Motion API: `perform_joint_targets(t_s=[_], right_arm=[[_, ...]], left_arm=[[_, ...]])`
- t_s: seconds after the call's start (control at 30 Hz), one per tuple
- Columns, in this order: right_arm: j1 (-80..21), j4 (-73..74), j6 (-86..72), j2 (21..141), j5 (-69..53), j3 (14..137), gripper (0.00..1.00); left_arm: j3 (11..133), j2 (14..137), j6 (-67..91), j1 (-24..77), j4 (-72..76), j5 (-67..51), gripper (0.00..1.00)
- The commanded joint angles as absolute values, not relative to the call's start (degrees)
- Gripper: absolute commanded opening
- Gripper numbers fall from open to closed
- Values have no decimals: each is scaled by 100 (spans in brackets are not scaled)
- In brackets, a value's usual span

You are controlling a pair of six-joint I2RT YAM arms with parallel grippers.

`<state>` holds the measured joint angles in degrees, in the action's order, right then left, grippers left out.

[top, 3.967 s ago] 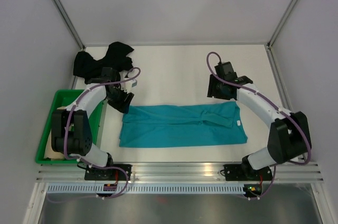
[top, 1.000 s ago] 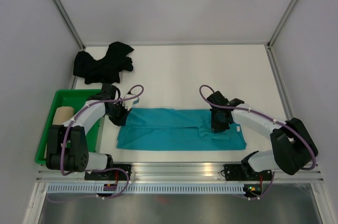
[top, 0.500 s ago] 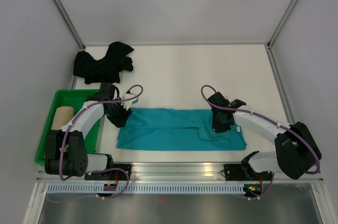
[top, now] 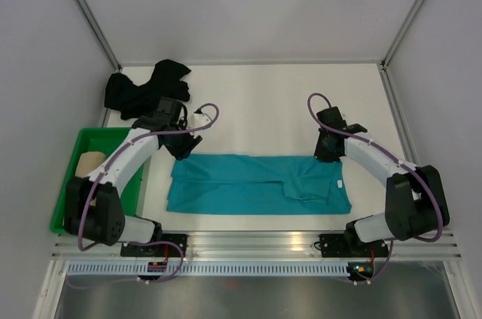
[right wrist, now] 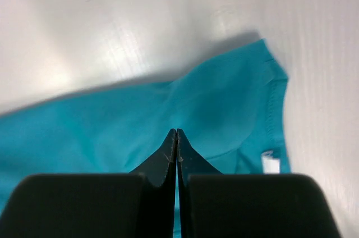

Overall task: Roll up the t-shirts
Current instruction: Fold the tshirt

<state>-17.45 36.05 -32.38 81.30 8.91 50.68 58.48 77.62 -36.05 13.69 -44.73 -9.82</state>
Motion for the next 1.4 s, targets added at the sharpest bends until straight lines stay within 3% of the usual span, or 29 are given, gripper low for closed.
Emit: perform_joint_targets(t_s=[0.0, 0.27, 0.43, 0.6, 0.77, 0.97, 1.13, 1.37], right_arm=[[-1328, 2761, -3102, 8410, 809, 4808, 0], [-537, 1935, -2989, 9429, 914, 4614, 0], [-413, 1951, -2795, 9913, 880, 5227, 0], [-509, 2433, -2620, 9678, 966, 5940, 0], [-607, 3390, -2566, 8922, 1239, 6372, 0], [-606, 3850, -3188, 7946, 757, 4986, 0], [-589, 3280, -4006, 7305, 413, 3508, 0], [-264, 2400, -4228, 8145, 413, 3320, 0]], left_arm=[[5354, 8305, -3006, 1564, -3860, -125, 47], [4492, 8877, -2936, 1564, -3182, 510, 43], [4447, 8657, -2892, 1564, -3181, 334, 43], [4833, 8096, -2891, 1564, -3655, -568, 44], [5351, 7489, -2909, 1564, -4183, -1203, 51], [5738, 7383, -2664, 1512, -4395, -994, 52], [5923, 7339, -2566, 1433, -4421, -651, 52], [5906, 7234, -2453, 1406, -4465, -334, 53]])
